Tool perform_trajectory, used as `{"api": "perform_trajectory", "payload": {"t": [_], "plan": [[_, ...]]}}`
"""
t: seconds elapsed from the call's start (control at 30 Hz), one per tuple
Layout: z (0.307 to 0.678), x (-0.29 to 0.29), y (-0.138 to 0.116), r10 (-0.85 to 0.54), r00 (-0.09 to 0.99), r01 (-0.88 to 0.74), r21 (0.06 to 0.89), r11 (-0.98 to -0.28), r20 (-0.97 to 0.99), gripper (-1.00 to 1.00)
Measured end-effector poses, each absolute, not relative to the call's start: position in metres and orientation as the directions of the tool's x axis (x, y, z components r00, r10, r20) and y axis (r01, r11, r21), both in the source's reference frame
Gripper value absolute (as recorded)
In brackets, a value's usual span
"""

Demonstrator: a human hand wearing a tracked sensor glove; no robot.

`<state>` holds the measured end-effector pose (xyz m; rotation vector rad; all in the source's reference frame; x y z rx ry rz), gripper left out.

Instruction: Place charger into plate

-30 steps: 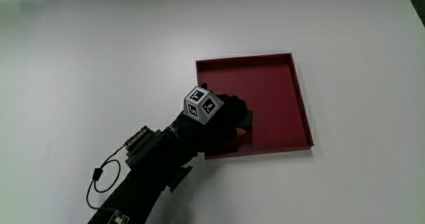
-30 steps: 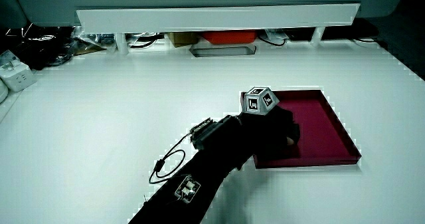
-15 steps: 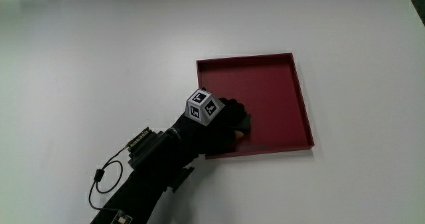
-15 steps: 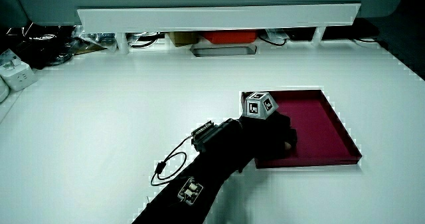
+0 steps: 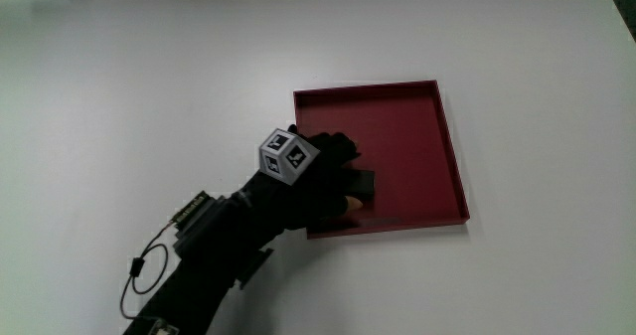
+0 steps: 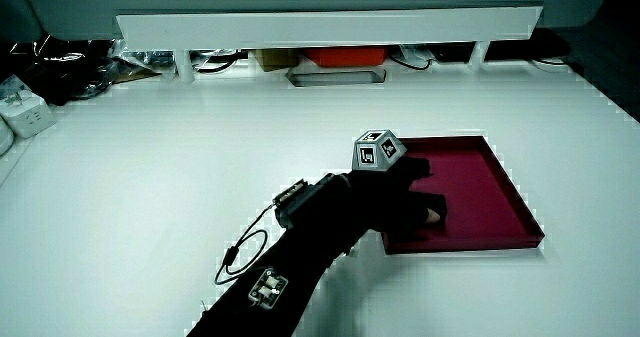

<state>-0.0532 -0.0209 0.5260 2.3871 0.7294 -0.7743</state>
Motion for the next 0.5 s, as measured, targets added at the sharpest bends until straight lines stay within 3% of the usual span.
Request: {"api": "perform_trajectory", "payload": {"t": [0.1,0.13,0.2,0.23,0.3,0.33,0.37,0.5], "plan": [[0.513,-0.067,-0.025,0.389,0.638,0.660,0.210,-0.722,-0.665,-0.83],[0.506,-0.073,-0.027,0.446,0.617,0.670,0.136,-0.730,-0.648,-0.89],[0.497,-0.086,-0.030,0.435,0.586,0.672,0.110,-0.732,-0.683,-1.00],[0.477,-0.093,-0.030,0.330,0.670,0.613,0.244,-0.751,-0.666,-1.00],[0.467,-0.107,-0.032,0.320,0.660,0.610,0.237,-0.756,-0.679,-1.00],[0.474,-0.113,-0.034,0.348,0.588,0.636,0.152,-0.756,-0.730,-1.00],[0.467,-0.117,-0.035,0.403,0.589,0.657,0.125,-0.744,-0.700,-1.00],[0.432,-0.134,-0.035,0.482,0.631,0.676,0.125,-0.726,-0.608,-1.00]]}}
